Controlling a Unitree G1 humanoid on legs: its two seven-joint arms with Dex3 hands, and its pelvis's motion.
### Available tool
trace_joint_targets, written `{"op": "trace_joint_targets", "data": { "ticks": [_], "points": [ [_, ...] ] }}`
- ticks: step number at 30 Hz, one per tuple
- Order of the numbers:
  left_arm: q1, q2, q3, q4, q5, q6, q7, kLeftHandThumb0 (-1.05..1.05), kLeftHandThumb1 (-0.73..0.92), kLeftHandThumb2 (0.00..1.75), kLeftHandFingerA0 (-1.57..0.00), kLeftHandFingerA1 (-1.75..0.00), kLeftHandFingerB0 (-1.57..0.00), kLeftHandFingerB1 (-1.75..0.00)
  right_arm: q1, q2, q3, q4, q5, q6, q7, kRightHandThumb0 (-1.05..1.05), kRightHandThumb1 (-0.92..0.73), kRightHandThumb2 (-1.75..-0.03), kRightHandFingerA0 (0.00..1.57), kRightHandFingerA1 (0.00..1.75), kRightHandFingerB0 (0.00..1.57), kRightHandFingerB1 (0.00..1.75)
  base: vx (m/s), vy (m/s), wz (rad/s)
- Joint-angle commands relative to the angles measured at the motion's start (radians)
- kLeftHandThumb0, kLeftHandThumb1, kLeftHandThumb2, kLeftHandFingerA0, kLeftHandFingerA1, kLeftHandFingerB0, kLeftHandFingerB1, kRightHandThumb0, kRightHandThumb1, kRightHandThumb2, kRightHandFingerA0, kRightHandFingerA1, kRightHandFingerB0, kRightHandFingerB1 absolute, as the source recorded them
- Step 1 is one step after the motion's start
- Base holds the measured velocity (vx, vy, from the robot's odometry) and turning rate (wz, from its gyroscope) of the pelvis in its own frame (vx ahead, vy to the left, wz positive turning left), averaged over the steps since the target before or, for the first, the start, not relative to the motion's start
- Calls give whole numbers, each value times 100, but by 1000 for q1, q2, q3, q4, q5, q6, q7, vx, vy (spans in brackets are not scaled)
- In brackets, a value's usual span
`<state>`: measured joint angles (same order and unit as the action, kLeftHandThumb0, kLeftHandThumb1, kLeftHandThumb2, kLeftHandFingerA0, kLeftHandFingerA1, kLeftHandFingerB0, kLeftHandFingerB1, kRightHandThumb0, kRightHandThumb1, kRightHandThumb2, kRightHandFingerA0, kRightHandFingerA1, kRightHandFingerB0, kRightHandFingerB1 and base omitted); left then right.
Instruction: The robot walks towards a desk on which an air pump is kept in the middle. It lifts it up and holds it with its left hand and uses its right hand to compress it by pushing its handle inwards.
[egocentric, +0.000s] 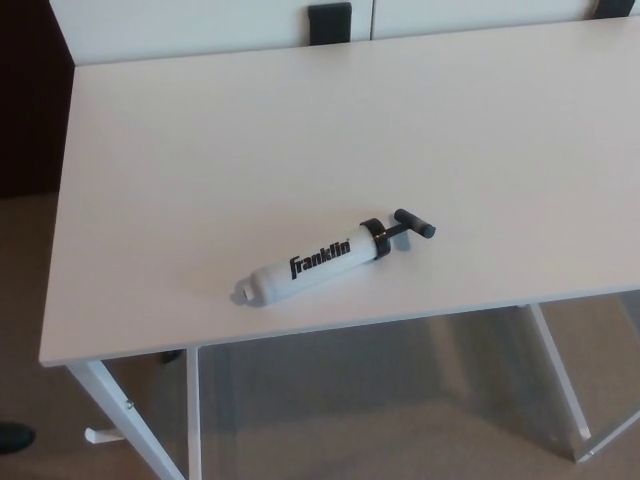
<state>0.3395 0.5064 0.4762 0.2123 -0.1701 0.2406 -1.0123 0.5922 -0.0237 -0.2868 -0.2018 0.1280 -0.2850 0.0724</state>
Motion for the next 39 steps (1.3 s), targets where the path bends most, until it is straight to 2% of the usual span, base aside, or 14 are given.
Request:
{"op": "trace_joint_targets", "data": {
  "ticks": [1,2,4,6,8,18,19,21,23,24,28,36,37,39],
  "points": [
    [-88,53,269,696,-342,-57,-490,-67,73,63,-29,-33,-25,-29,-34,-11,-258,331,554,141,294,-37,-49,-108,0,48,0,48,0,0,0],
    [-94,37,278,704,-344,-52,-449,-67,76,63,-20,-32,-21,-28,-49,-8,-275,353,575,163,294,-81,-73,-103,10,44,5,37,0,0,0],
    [-94,-5,285,677,-332,-81,-330,-72,65,101,-3,-37,-5,-33,-77,-3,-316,395,639,226,297,-79,-73,-108,5,45,0,31,0,0,0],
    [-95,-49,281,645,-304,-135,-193,-74,65,102,-1,-40,-7,-33,-107,-1,-361,444,704,290,306,-85,-76,-83,11,37,7,23,0,0,0],
    [-110,-68,275,640,-285,-141,-118,-83,69,102,-3,-35,-13,-24,-130,-5,-388,480,728,317,308,-38,-47,-106,0,49,0,49,0,0,0],
    [-153,-113,304,600,-268,-111,80,-70,70,66,-7,-24,-8,-19,-165,4,-432,518,732,345,320,-37,-48,-107,0,49,0,49,0,0,0],
    [-157,-115,309,595,-265,-116,99,-68,75,62,-5,-26,-10,-25,-166,6,-427,521,719,330,333,-80,-72,-102,9,45,5,37,0,0,0],
    [-161,-116,314,592,-263,-119,112,-68,75,62,-5,-26,-10,-25,-167,8,-425,524,710,322,343,-80,-72,-102,9,45,5,37,0,0,0],
    [-170,-120,323,580,-259,-114,144,-66,72,64,-11,-26,-15,-24,-148,17,-404,496,667,294,342,-80,-71,-102,9,44,5,38,0,0,0],
    [-168,-134,328,553,-254,-116,178,-35,49,103,-1,-51,0,-48,-135,18,-388,478,637,278,343,-80,-69,-105,14,48,0,36,0,0,0],
    [-163,-161,328,508,-230,-163,226,-69,57,88,-5,-42,-7,-38,-130,14,-367,472,584,244,351,-38,-43,-104,0,49,0,48,0,0,0],
    [-160,-180,322,464,-208,-197,234,-36,48,103,-1,-51,0,-48,-155,16,-384,485,608,250,374,-38,-45,-105,0,49,0,48,0,0,0],
    [-161,-179,321,469,-208,-200,233,-36,48,103,-1,-51,0,-48,-160,12,-389,494,612,249,383,-81,-70,-101,10,45,4,36,0,0,0],
    [-163,-178,317,478,-212,-203,231,-36,48,103,-1,-51,0,-48,-174,2,-404,521,620,246,400,-82,-69,-100,9,45,6,33,0,0,0]
  ]
}}
